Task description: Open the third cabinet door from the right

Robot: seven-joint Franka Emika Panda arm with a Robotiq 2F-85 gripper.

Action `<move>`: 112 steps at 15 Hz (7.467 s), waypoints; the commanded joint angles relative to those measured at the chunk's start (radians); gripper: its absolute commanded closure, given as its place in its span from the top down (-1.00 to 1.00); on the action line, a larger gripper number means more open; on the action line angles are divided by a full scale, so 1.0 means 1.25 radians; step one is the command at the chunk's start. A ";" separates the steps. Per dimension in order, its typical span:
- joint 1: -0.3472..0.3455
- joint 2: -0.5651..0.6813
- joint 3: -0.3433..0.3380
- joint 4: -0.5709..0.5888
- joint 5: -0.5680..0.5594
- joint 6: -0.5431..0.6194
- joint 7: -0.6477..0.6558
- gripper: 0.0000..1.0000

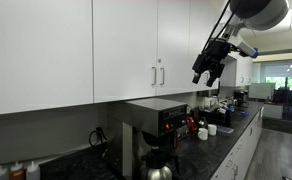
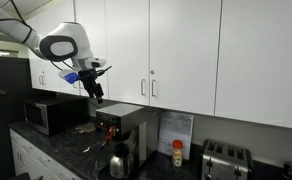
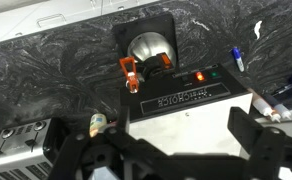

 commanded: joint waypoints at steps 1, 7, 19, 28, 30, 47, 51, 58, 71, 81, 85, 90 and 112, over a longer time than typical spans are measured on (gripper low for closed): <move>-0.007 0.122 -0.018 0.125 -0.016 -0.026 -0.040 1.00; -0.012 0.254 -0.033 0.301 -0.039 -0.065 -0.084 1.00; -0.017 0.324 -0.042 0.411 -0.015 -0.149 -0.151 1.00; -0.025 0.369 -0.060 0.474 -0.004 -0.150 -0.188 1.00; -0.031 0.388 -0.066 0.504 -0.004 -0.144 -0.201 1.00; -0.083 0.590 -0.051 0.715 0.052 -0.031 -0.287 1.00; -0.084 0.614 -0.040 0.721 0.045 0.026 -0.285 1.00; -0.092 0.649 -0.023 0.744 0.047 0.074 -0.292 1.00; -0.122 0.686 -0.005 0.756 0.055 0.109 -0.302 1.00; -0.127 0.693 0.009 0.757 0.056 0.128 -0.306 -0.37; -0.129 0.687 0.012 0.751 0.059 0.141 -0.310 -0.96; -0.135 0.672 0.016 0.736 0.063 0.145 -0.325 -0.95; -0.184 0.491 0.000 0.580 0.274 0.011 -0.645 -0.95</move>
